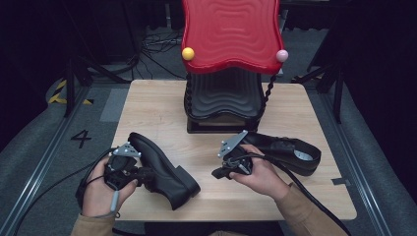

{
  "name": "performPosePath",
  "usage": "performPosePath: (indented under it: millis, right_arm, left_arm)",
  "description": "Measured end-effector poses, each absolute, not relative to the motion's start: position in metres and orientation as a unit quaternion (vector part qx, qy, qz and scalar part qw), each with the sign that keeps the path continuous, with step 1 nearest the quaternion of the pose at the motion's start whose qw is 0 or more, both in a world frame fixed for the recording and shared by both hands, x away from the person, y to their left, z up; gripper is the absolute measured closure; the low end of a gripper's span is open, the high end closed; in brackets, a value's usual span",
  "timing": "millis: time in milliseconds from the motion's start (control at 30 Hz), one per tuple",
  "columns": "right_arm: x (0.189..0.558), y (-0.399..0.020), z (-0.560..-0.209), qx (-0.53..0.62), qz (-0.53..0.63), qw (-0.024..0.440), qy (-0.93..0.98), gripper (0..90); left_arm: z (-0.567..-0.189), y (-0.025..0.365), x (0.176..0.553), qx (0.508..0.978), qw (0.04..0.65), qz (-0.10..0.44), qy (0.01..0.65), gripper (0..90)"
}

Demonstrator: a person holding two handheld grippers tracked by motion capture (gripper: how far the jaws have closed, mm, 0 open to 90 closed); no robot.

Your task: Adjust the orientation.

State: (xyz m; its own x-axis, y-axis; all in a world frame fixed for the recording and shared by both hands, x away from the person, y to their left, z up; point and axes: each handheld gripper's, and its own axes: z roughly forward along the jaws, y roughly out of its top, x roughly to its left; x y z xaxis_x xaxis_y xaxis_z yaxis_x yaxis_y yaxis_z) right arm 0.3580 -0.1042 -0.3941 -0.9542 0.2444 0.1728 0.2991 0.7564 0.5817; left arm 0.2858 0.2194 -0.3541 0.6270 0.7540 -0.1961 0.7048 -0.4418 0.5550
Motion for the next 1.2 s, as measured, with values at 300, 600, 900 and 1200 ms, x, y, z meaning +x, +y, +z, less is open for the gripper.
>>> performPosePath:
  millis: [300, 600, 900, 1200]
  right_arm:
    - [0.351, -0.074, -0.398, -0.106, -0.337, 0.049, -0.934, 90.0]
    - [0.346, -0.052, -0.405, -0.085, -0.347, 0.052, -0.932, 90.0]
    - [0.345, -0.051, -0.406, -0.088, -0.347, 0.052, -0.932, 90.0]
    - [0.350, -0.056, -0.406, -0.099, -0.345, 0.049, -0.932, 90.0]
  left_arm:
    - [-0.355, 0.236, 0.273, 0.833, 0.305, 0.049, 0.459, 73.1]
    - [-0.359, 0.249, 0.267, 0.821, 0.300, 0.053, 0.483, 71.2]
    - [-0.364, 0.254, 0.268, 0.818, 0.299, 0.048, 0.490, 71.2]
    - [-0.362, 0.253, 0.266, 0.817, 0.304, 0.049, 0.488, 70.9]
